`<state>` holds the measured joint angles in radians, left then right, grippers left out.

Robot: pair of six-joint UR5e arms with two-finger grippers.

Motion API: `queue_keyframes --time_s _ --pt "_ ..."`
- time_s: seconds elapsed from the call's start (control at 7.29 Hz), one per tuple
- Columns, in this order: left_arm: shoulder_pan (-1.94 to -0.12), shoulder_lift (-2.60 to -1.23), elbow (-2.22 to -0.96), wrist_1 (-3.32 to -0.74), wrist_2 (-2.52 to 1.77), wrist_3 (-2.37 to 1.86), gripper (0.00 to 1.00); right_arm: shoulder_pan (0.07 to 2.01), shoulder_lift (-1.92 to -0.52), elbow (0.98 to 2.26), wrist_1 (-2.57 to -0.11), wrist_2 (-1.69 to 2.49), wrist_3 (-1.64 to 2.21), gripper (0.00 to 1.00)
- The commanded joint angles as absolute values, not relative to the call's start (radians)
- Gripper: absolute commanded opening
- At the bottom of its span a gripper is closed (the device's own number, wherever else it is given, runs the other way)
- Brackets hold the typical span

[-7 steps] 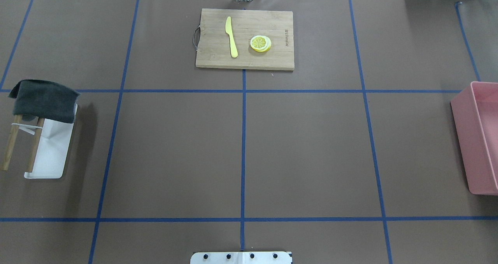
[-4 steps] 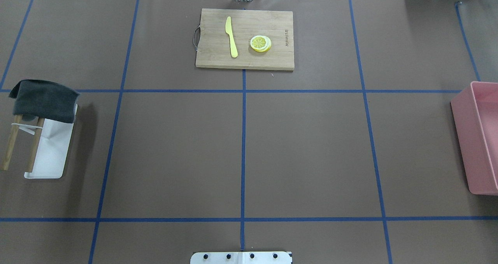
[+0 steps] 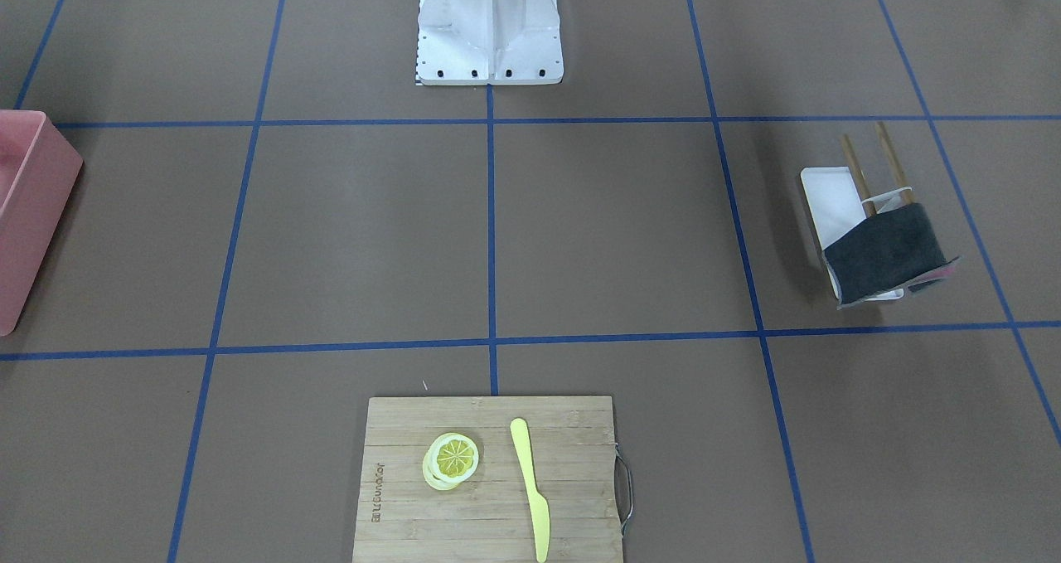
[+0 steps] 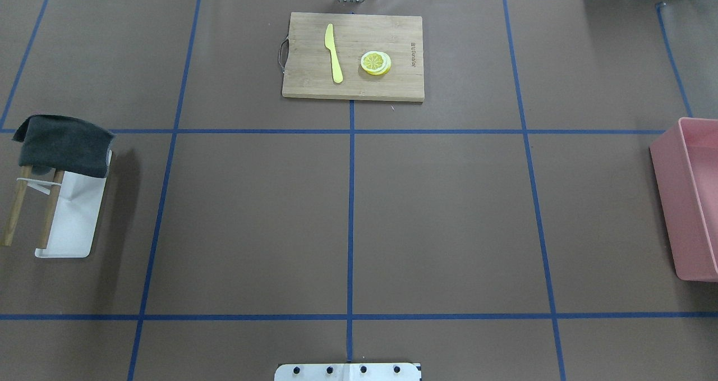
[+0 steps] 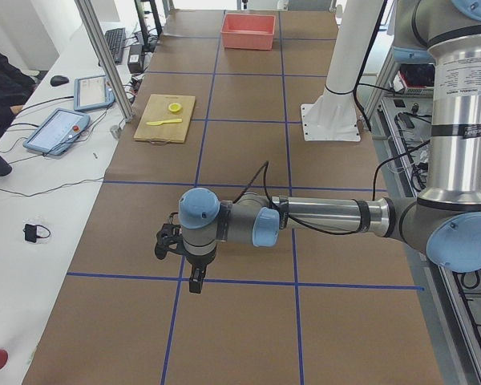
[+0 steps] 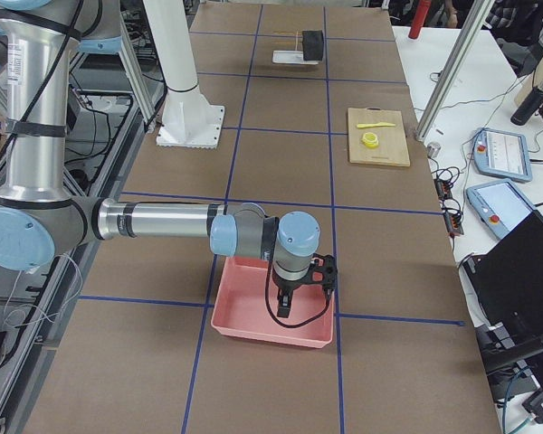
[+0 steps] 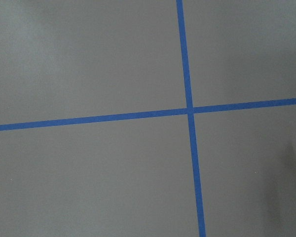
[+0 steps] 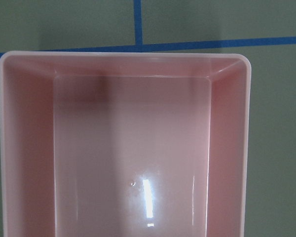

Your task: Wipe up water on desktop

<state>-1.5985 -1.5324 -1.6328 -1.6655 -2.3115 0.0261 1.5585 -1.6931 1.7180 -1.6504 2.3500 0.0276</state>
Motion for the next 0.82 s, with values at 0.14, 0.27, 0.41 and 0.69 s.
queue_keyframes --time_s 0.14,0.27,0.41,0.69 --pt "-1.598 -1.534 -1.617 -1.670 -2.315 0.026 0.98 1.559 -1.687 1.720 -1.651 2.350 0.028 1.00" --pt "-1.598 -1.534 -1.617 -1.672 -2.316 0.026 0.98 1.559 -1.689 1.723 -1.651 2.358 0.028 1.00" --pt "-1.598 -1.534 -1.618 -1.674 -2.319 0.028 0.98 1.559 -1.689 1.726 -1.651 2.359 0.028 1.00" --pt "-1.598 -1.534 -1.631 -1.674 -2.324 0.029 0.98 1.559 -1.689 1.743 -1.657 2.364 0.028 1.00"
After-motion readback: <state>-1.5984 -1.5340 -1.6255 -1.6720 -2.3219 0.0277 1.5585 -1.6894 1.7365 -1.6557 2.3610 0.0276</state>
